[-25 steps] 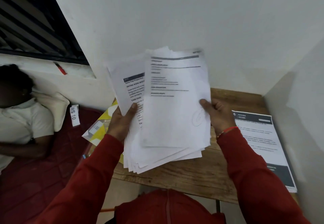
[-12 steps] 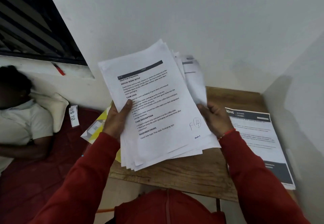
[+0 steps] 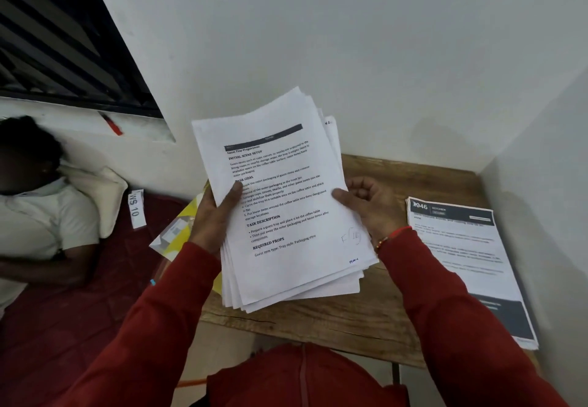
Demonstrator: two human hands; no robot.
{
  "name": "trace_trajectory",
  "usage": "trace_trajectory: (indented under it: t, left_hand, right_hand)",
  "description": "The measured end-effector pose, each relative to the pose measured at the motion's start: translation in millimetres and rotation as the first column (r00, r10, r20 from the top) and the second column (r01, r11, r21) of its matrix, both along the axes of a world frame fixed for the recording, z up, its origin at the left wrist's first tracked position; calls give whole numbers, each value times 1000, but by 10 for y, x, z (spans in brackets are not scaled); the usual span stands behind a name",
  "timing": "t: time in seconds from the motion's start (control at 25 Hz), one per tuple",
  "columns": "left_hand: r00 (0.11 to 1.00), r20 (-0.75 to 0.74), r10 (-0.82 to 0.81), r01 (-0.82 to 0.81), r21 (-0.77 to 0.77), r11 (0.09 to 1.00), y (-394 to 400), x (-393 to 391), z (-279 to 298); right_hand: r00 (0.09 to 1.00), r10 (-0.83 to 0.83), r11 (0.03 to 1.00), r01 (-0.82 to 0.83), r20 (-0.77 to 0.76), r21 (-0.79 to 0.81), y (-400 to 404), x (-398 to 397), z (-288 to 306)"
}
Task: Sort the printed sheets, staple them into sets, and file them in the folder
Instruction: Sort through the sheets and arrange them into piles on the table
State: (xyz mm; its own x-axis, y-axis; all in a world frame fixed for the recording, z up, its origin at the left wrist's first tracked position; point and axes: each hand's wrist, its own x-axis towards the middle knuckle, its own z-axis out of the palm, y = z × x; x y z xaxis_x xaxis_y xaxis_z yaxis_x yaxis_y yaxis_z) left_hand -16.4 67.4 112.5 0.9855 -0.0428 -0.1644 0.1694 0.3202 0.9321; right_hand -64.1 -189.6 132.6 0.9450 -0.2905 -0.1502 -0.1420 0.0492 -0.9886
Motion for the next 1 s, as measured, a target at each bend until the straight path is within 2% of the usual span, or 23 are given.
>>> trace_trajectory:
  t: [0.08,0.2,0.28,0.4,0.48,0.72,1.0]
  left_hand:
    - [999,-17,-46,45,-37,998,27,-14,-14]
    - [998,15,-58,58,-4,998,56,-18,-39]
    - [999,11,-31,32,-32,999,76,-15,-12]
    - [1000,23,5,-4,-18,1000,167,24,-10]
    - [999,39,11,-11,-7,1000,232,52,-20]
    - [999,39,-6,7,-16,1000,233,89,-12]
    - [999,13,-41,42,-70,997,223,120,-21]
  right_hand:
    - [1000,-19,1000,19,-13,2,-5,35,-20]
    - [999,-41,999,41,-34,3,-127,75,-84]
    - [976,-217,972,218,17,-93,-339,102,-140]
    - [843,-529,806,534,97,-256,-805,85,-211]
    - [785,-605,733,614,133,-292,-1070,27,-250]
    - [778,-614,725,622,131,-295,-1258,-44,-492]
    - [772,-627,748,635,105,-196,-1155,-18,-467]
